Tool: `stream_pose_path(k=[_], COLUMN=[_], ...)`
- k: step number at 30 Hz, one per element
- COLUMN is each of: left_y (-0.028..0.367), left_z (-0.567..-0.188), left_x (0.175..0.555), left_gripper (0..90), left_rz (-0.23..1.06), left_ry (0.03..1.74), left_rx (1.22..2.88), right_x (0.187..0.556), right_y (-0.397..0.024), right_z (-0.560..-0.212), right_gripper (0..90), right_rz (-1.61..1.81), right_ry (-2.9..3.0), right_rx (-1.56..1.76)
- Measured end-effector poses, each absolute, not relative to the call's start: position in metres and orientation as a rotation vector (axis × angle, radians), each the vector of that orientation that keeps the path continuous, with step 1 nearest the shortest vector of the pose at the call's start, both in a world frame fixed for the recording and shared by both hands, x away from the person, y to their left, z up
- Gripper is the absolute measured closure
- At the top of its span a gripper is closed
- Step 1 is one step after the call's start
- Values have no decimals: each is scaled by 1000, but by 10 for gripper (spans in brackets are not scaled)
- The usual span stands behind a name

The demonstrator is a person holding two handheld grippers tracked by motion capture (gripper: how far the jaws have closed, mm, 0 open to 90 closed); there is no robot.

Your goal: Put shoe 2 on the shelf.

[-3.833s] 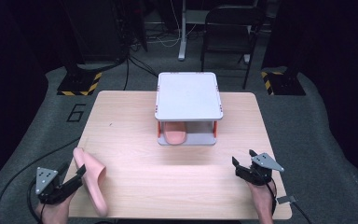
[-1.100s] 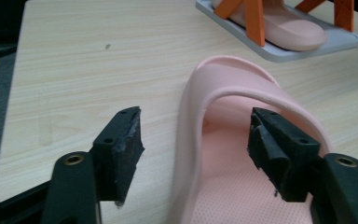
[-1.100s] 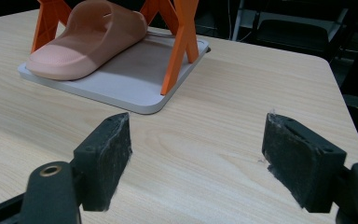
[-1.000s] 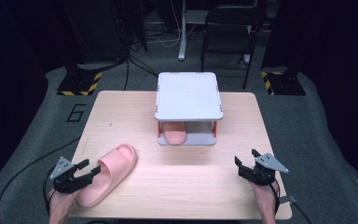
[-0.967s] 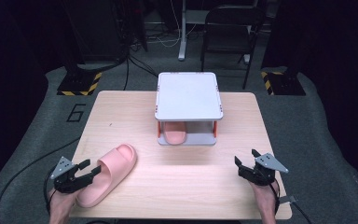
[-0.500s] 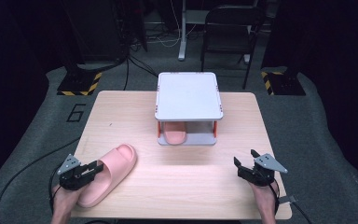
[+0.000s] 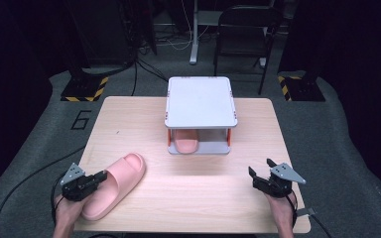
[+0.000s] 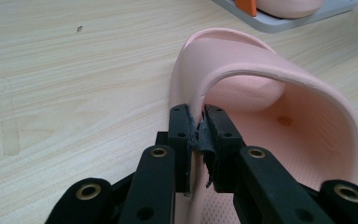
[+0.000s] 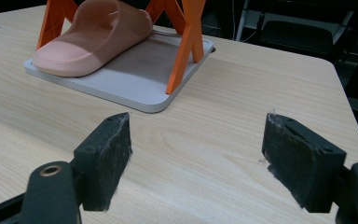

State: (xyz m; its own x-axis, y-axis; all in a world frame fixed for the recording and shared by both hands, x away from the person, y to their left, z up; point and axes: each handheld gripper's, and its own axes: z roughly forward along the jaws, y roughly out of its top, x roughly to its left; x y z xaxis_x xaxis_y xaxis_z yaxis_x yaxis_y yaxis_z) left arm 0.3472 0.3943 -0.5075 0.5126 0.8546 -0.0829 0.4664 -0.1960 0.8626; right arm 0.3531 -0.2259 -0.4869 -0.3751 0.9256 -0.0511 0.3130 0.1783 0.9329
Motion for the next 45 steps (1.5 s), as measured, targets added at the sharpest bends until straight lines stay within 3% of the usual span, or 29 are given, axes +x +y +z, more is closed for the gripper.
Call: stream_pose_path(k=[21, 34, 45], left_y=[382, 309, 239], left_z=[-497, -489, -484], left_x=[346, 352, 367], left_gripper=[851, 850, 850], left_rz=[529, 457, 391], left_ry=[1086, 1015, 965], left_rx=[1828, 1824, 1792], right_x=[358, 378, 418], right_y=[-221, -208, -186], right_z=[-479, -463, -410], right_gripper=[232, 234, 247], right_rz=[1213, 1312, 1420], right_ry=[1817, 1843, 1893], right_rx=[1143, 1149, 1055])
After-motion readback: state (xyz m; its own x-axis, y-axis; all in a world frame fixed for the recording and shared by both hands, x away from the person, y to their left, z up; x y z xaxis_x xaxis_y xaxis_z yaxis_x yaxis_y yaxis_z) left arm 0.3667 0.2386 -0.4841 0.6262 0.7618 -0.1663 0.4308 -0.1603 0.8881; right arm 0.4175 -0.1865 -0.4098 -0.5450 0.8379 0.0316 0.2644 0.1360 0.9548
